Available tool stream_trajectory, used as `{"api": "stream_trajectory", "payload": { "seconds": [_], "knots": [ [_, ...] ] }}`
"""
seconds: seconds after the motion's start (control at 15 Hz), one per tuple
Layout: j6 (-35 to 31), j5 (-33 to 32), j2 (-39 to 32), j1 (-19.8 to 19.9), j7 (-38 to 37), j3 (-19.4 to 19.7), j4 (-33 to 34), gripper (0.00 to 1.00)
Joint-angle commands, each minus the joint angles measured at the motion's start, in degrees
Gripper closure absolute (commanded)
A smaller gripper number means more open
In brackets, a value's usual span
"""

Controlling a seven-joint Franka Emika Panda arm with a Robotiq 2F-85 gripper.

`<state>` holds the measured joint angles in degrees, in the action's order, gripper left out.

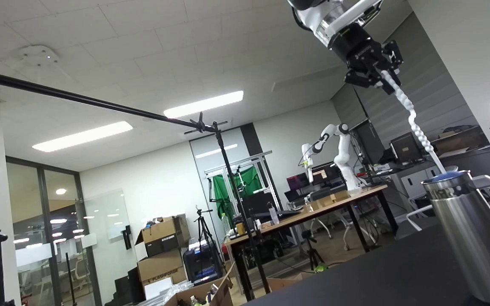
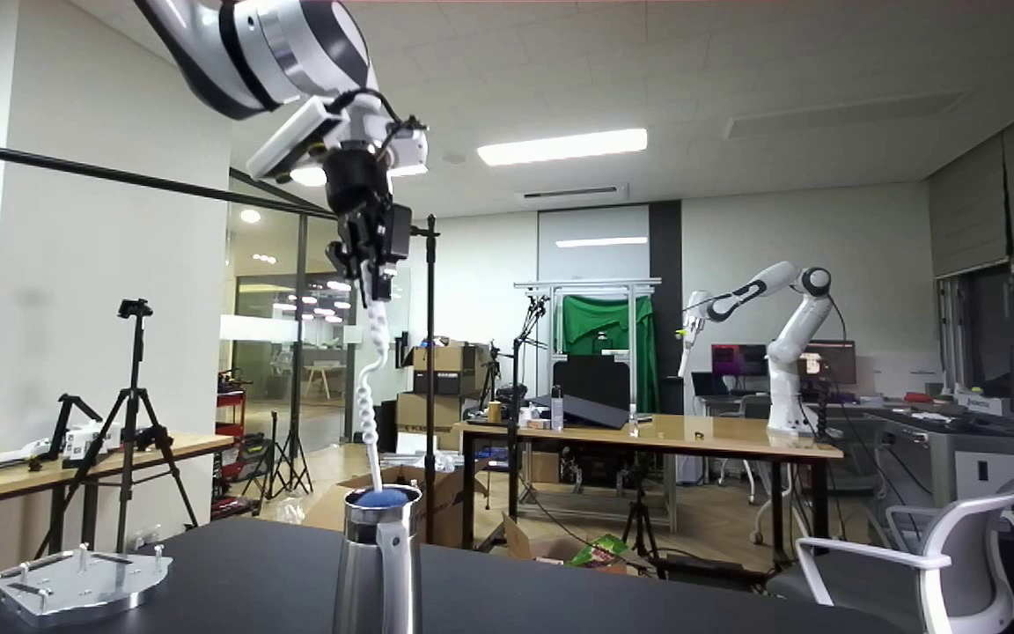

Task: Stir the contents in the flusk.

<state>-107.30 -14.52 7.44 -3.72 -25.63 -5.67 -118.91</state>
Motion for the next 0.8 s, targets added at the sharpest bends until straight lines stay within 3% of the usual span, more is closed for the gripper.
{"api": "stream_trajectory", "payload": {
  "seconds": [0.0,0.2,0.53,0.73],
  "knots": [
    [-0.2,0.2,3.8,0.5,0.7,-0.1,0.1,0.95],
    [-7.2,1.0,4.6,1.3,-1.5,0.1,-4.2,0.95],
    [-24.8,8.4,-0.1,2.7,-1.3,1.6,-13.6,0.95],
    [-29.8,10.8,-4.1,2.9,-0.8,2.0,-15.5,0.95]
  ]
}}
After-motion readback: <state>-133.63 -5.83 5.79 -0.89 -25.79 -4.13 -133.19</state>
